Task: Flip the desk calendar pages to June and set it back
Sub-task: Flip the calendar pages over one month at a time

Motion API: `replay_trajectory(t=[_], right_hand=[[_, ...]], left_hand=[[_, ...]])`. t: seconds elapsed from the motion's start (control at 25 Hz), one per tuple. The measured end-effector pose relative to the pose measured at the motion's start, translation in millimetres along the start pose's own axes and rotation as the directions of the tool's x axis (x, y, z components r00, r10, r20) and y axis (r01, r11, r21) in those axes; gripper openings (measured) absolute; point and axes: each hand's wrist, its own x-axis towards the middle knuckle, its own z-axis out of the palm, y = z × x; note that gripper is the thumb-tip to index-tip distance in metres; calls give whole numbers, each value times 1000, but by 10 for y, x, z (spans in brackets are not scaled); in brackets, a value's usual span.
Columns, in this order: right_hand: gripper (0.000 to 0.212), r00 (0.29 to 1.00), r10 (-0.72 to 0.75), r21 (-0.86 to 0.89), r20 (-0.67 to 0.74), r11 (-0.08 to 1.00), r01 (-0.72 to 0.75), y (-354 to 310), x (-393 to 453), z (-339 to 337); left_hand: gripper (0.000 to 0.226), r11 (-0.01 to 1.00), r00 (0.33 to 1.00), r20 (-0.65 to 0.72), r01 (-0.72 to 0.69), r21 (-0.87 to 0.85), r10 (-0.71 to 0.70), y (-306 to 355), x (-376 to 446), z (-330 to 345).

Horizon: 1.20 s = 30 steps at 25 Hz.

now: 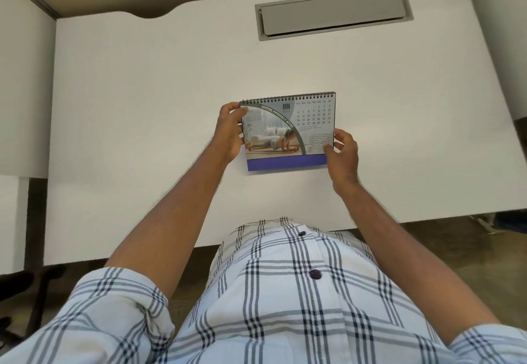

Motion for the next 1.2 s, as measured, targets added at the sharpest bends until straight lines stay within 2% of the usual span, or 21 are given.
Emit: replay_trajectory(t=[0.12,0.32,0.68,0.8,0.88,1.0,1.12,1.2], right_hand=[[34,998,51,39,-43,998,-49,-69,16,4],[24,995,99,107,8,989,-100,-141,53,-114],[9,998,13,-73,57,997,-9,-333,-26,-309],[14,996,32,-102,88,994,-23,-589,-64,-393],[13,977,84,52,198,994,-96,-880,-28,-433],[18,929,101,306,357,927,-218,-1292,151,-413],[16,930,97,443,355,858,-259,-1522,322,-262],[17,929,103,469,355,840,-272,-1573,358,-127]], left_hand=[[14,1000,1000,-10,22,8,-22,20,23,-12],[21,1000,1000,14,19,14,-19,52,-1,-65],[16,1000,1000,-5,21,7,-21,24,-57,-100],[13,1000,1000,-8,23,-6,-23,41,-78,-120],[16,999,1000,6,26,-27,-26,71,-97,-160],[18,998,999,26,42,-37,-42,75,-87,-214],[19,999,998,40,44,-15,-43,75,-71,-211],[21,999,998,37,43,15,-43,80,-76,-185]])
